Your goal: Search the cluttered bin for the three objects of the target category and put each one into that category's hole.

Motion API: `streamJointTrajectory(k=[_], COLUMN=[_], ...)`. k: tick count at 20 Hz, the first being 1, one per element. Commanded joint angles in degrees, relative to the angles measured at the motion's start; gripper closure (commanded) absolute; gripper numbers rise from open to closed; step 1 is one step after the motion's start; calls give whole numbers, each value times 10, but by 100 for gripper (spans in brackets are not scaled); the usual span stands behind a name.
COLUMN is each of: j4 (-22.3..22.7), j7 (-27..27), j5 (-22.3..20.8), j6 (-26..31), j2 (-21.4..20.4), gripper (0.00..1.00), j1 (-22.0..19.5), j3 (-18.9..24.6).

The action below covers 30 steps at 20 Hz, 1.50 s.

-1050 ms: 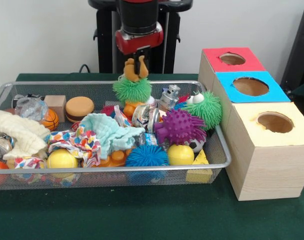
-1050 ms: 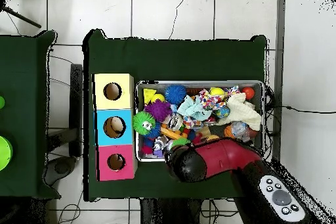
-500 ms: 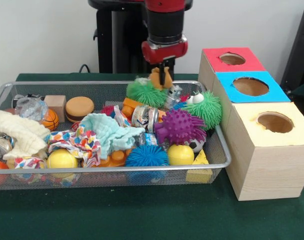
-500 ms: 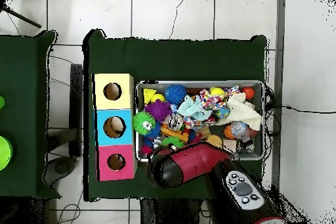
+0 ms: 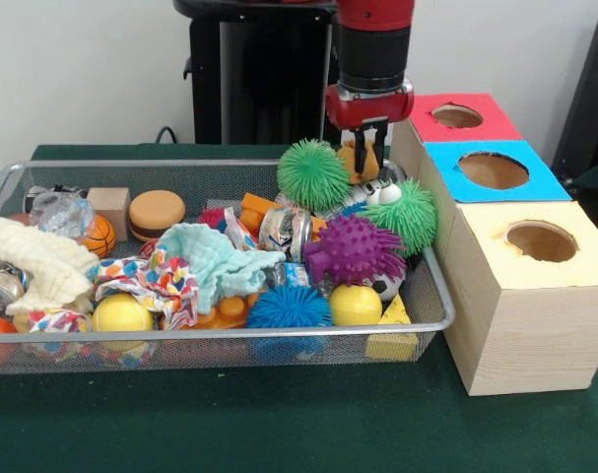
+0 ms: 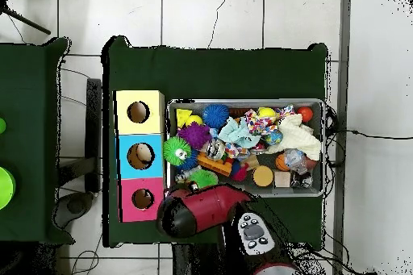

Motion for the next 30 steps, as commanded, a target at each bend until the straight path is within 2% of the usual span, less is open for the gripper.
streamJointTrajectory(k=[1,10,17,20,27,30], j4=[-2,17,22,32,75,74], j7=[185,161,182,168,131,122], j5=[70,109,151,161,202,210], j6=[-63,-56,-109,-89,34,44], j2=[50,38,72,52,-62,-68], gripper=[100,100,100,100,100,100], j1=[55,60,88,89,66,60], j3=[-72,-69,-70,-71,-44,-39])
